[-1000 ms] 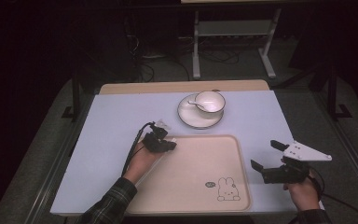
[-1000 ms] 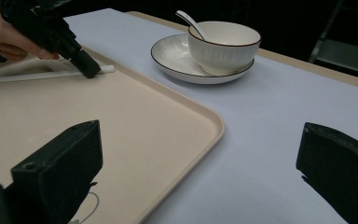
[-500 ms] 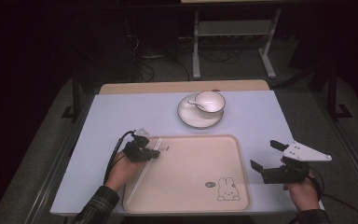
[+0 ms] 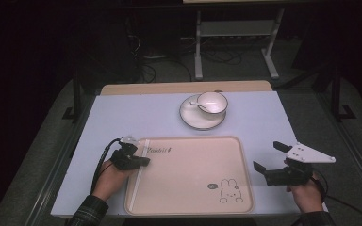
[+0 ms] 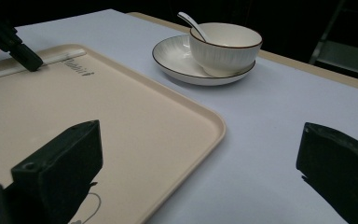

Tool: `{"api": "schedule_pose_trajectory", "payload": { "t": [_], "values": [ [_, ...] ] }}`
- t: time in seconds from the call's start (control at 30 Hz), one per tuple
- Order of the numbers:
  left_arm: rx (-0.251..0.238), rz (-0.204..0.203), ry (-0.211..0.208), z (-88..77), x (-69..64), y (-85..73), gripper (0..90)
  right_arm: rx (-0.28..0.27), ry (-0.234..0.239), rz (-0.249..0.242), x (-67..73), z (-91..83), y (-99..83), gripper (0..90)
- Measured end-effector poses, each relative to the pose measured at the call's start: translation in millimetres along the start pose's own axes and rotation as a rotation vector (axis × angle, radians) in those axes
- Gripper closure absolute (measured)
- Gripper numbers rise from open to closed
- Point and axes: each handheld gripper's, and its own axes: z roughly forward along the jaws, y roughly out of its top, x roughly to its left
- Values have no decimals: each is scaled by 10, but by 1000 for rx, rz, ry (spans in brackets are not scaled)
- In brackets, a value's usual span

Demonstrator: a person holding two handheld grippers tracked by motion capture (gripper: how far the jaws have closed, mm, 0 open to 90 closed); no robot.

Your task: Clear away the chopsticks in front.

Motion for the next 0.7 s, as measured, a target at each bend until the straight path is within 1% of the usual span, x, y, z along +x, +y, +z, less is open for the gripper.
{"api": "schedule_pose_trajectory", "payload": {
  "t": [0.03,0.2,0.4,0.43,0.5,0.53,0.57,0.6,0.63,0.67,0.7],
  "values": [
    [1,-2,8,-22,7,-23,893,1,0,0,0,1,0,0],
    [-7,-10,9,-26,13,-35,893,1,3,-3,2,6,1,0],
    [-8,3,12,-20,6,-23,880,0,0,-2,2,-2,0,0],
    [-15,1,7,-27,-2,-18,873,2,0,-3,1,-2,0,0],
    [-39,10,-5,-62,-26,-1,860,2,1,-3,2,0,0,0],
    [-39,10,-5,-62,-26,-1,853,2,1,-3,4,0,1,0],
    [-67,26,-6,-123,-53,21,837,3,0,-4,5,2,0,0],
    [-82,30,-6,-157,-62,27,828,5,1,-5,6,4,0,0],
    [-97,38,-3,-192,-64,31,808,6,1,-6,7,5,-1,0],
    [-97,38,-3,-192,-64,31,782,6,1,-6,7,5,-1,0],
    [-114,42,1,-233,-68,28,782,7,1,-5,7,5,-2,0]
  ]
}}
